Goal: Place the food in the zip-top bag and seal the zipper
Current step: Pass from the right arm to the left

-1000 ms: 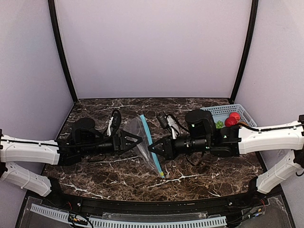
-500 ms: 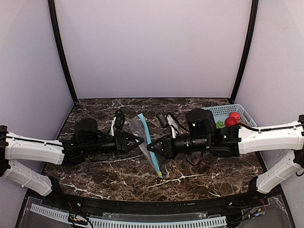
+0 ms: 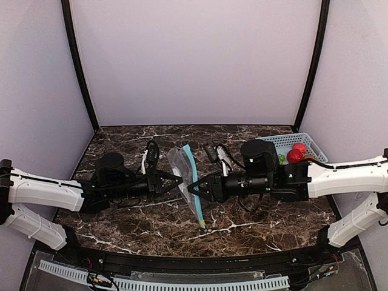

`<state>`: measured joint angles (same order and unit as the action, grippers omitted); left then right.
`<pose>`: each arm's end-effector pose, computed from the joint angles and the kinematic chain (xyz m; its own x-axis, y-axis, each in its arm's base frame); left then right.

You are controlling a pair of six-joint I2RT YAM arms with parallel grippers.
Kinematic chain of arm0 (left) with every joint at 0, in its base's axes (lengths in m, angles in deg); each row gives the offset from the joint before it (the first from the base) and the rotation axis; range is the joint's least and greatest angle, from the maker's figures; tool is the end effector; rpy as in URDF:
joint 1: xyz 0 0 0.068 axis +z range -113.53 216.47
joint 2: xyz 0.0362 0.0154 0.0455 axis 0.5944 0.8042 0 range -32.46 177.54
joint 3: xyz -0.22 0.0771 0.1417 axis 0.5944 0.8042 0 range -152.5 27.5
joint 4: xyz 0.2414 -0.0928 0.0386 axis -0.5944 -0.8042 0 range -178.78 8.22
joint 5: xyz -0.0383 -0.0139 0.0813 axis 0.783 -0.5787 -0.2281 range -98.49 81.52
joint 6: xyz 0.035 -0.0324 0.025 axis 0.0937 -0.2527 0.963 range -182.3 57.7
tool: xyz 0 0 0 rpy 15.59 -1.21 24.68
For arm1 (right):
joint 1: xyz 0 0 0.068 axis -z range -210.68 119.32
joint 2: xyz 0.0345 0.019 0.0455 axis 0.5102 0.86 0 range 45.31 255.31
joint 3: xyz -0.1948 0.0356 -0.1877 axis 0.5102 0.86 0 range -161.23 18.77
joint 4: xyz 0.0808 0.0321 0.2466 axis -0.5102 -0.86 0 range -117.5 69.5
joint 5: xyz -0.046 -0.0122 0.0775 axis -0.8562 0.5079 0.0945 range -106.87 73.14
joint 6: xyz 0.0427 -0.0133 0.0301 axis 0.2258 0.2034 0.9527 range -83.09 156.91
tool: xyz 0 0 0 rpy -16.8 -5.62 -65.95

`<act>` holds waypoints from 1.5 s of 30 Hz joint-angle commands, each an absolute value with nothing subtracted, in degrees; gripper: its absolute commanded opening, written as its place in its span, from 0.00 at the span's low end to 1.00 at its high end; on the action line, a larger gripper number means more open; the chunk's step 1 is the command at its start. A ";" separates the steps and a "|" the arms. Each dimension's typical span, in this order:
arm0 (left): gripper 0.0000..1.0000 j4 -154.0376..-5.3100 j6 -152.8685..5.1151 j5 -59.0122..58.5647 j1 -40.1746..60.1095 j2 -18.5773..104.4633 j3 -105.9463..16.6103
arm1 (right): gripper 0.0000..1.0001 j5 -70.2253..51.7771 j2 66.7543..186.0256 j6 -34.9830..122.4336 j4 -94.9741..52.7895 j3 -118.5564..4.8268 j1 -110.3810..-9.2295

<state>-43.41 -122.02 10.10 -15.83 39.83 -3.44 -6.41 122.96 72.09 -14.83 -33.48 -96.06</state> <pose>0.1567 -0.2212 0.2426 -0.8318 -0.2624 -0.4892 0.4487 0.2008 -0.8708 0.1246 0.2875 0.2838 -0.6711 -0.1043 -0.7340 -0.7078 0.3848 0.5924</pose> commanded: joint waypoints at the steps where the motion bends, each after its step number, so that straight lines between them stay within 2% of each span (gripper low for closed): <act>1: 0.01 -38.18 -120.84 11.54 -16.06 37.95 -0.88 | 0.38 -10.78 117.96 73.24 -16.05 -31.33 -96.00; 5: 0.01 -36.59 -120.49 12.19 -16.04 37.54 -0.01 | 0.41 -11.51 115.82 73.86 -16.59 -29.53 -95.78; 20: 0.01 -32.26 -122.09 11.06 -16.06 38.17 1.73 | 0.40 -10.15 113.49 76.58 -18.12 -23.07 -97.67; 35: 0.01 -31.68 -122.33 10.94 -16.09 38.15 2.09 | 0.38 -6.84 118.59 75.77 -15.07 -25.25 -98.99; 45: 0.01 -30.70 -122.52 9.99 -16.02 37.68 3.21 | 0.38 -6.14 115.82 77.18 -14.43 -23.42 -99.04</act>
